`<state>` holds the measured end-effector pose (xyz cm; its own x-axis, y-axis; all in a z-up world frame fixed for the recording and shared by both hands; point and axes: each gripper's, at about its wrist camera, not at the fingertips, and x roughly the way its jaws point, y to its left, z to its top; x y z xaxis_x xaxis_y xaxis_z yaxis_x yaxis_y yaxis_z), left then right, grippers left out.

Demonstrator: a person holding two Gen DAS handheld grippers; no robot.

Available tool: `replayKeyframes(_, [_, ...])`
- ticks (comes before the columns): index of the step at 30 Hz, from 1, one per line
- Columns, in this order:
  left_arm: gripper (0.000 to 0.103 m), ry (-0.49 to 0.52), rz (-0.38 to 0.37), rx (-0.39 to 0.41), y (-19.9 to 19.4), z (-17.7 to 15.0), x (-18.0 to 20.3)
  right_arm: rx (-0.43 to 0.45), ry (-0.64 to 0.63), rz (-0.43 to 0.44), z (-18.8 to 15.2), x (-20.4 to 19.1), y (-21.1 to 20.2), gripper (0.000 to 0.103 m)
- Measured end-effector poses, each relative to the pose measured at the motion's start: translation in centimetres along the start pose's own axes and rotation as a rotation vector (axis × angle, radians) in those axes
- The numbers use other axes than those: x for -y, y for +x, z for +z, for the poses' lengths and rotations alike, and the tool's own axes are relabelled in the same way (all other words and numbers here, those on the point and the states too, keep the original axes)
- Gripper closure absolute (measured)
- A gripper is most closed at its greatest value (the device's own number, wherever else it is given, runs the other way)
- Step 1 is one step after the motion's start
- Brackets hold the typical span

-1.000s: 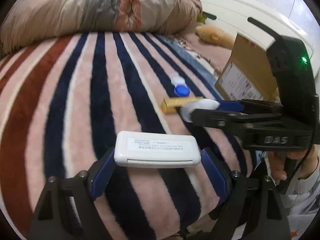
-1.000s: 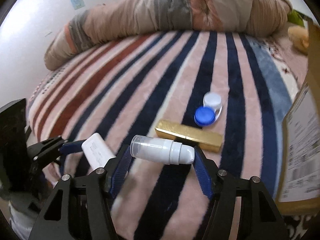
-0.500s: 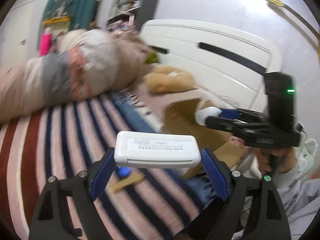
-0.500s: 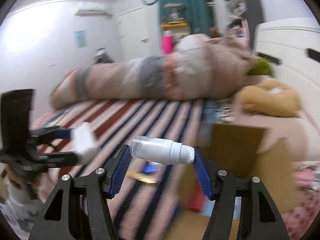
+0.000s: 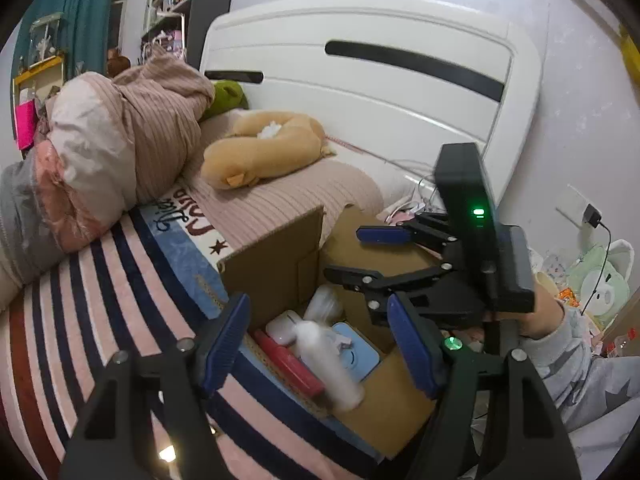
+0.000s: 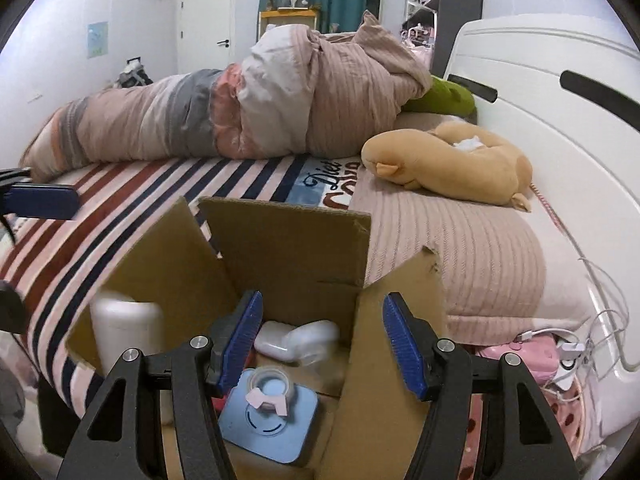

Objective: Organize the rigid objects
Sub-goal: 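Lower the white box with the left tool while the right tool lowers the bottle into the box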

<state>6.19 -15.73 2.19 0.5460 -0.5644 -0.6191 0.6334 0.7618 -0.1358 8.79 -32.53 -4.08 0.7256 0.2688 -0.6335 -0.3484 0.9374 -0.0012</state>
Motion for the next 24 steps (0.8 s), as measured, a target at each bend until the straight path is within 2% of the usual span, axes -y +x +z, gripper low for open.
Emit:
replayKeyframes(7, [0.035,-0.011,0.007,-0.040,2.2,0.1,-0.3,0.000,-0.014,0.038,-0.7,0.4,0.3,0.044])
replayKeyframes(17, [0.034,-0.021,0.024,-0.030,1.4,-0.1,-0.9,-0.006,-0.016,0.056,-0.7,-0.1,-0.3,0.044])
replayKeyframes(24, [0.034,-0.044,0.032,0.000,-0.6,-0.4,-1.7,0.006,-0.030,0.054,-0.2,-1.3,-1.7,0.041])
